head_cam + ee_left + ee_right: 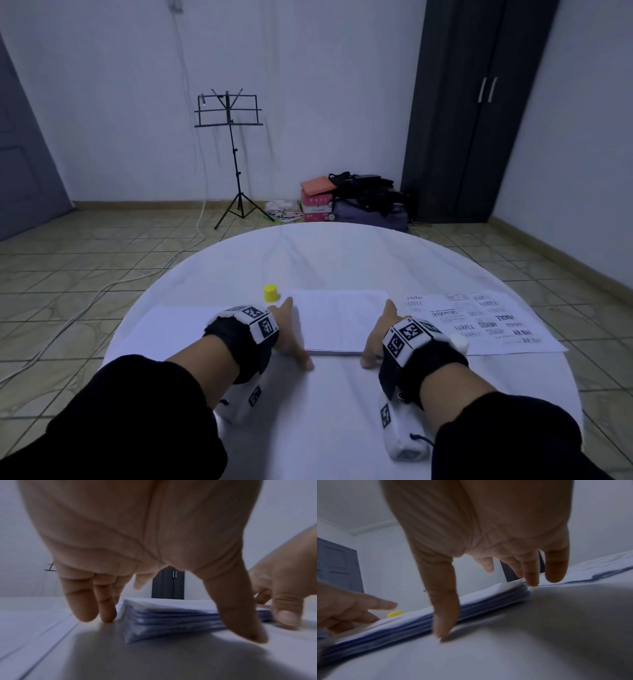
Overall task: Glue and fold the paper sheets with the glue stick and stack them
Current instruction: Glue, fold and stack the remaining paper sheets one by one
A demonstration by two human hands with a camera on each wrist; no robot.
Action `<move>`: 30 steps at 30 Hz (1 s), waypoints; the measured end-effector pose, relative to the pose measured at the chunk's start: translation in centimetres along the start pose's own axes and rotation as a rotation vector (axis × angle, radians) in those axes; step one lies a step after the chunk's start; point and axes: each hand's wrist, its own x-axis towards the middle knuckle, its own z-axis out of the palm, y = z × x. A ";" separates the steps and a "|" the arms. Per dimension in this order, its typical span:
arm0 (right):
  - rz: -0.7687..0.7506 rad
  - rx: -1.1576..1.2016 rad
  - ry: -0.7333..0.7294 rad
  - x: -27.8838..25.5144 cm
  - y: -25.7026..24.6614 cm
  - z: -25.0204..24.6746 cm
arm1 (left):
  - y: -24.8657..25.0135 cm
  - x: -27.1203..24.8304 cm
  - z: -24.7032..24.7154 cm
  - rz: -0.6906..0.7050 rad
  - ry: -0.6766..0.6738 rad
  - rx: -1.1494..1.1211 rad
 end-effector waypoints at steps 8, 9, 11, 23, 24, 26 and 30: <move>-0.091 -0.156 0.100 0.2 -0.1 1.1 | 1.0 -1.2 0.0 -0.023 0.062 0.118; -0.072 -0.133 0.114 0.1 -0.1 1.3 | 1.1 -1.5 0.0 -0.029 0.062 0.123; -0.063 -0.096 0.151 -0.9 -0.1 1.4 | 1.2 -2.1 0.3 -0.043 0.084 0.120; -0.307 -0.271 -0.045 -4.6 4.4 3.0 | 9.0 -7.9 0.6 0.192 0.071 0.147; -0.334 -0.359 -0.027 -5.0 5.3 3.0 | 10.0 -8.1 0.6 0.213 0.062 0.148; -0.315 -0.412 -0.065 -5.1 7.5 2.8 | 11.6 -8.2 0.3 0.246 0.058 0.156; -0.176 -0.363 -0.089 -3.6 11.9 0.8 | 14.0 -7.1 -0.7 0.266 0.042 0.210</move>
